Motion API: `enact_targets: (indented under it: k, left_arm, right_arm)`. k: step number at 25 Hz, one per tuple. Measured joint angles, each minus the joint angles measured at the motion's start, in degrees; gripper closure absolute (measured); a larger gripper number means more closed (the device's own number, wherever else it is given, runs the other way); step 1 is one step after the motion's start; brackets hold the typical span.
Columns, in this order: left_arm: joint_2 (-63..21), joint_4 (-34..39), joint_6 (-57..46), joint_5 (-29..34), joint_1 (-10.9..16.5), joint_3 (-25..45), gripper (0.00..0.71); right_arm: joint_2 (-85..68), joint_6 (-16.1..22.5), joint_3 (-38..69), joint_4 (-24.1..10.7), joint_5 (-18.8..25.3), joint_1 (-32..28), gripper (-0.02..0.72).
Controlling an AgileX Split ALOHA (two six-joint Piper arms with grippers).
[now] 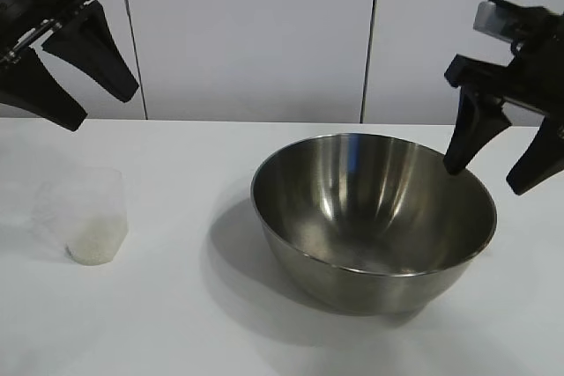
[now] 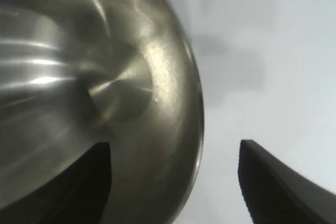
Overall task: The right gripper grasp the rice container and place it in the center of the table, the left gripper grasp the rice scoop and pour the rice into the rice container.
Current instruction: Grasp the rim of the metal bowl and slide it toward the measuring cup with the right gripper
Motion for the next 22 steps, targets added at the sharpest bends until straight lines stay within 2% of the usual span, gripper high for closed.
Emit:
enact_targets:
  k: [4,5,6,9,11,16,22]
  left_arm:
    - [0.00,0.00,0.00,-0.11,0.00,0.00,0.203]
    - [0.00,0.00,0.00,-0.11,0.00,0.00,0.203]
    - [0.00,0.00,0.00,-0.11,0.00,0.00,0.203]
    - [0.00,0.00,0.00,-0.11,0.00,0.00,0.203]
    - [0.00,0.00,0.00,-0.11,0.00,0.00,0.203]
    - [0.00,0.04,0.00,-0.16,0.00,0.00,0.203]
    - [0.00,0.04,0.00,-0.53,0.00,0.00,0.203]
  right_arm:
    - [5.43,0.00,-0.15,0.74,-4.42,0.00,0.236]
    - [6.46,0.00,-0.15,1.01,-5.19,0.00,0.258]
    - [7.55,0.00,-0.15,1.13,-5.57,0.00,0.318]
    - [8.88,-0.43,-0.15,1.81,-5.74,0.00,0.581]
    - [8.61,-2.16,-0.21,2.47,-4.53,0.00,0.657]
    - [5.20,-5.81,-0.30,4.40,0.34,0.00,0.684]
    - [2.04,-5.30,-2.62,8.06,4.35,0.42,0.685]
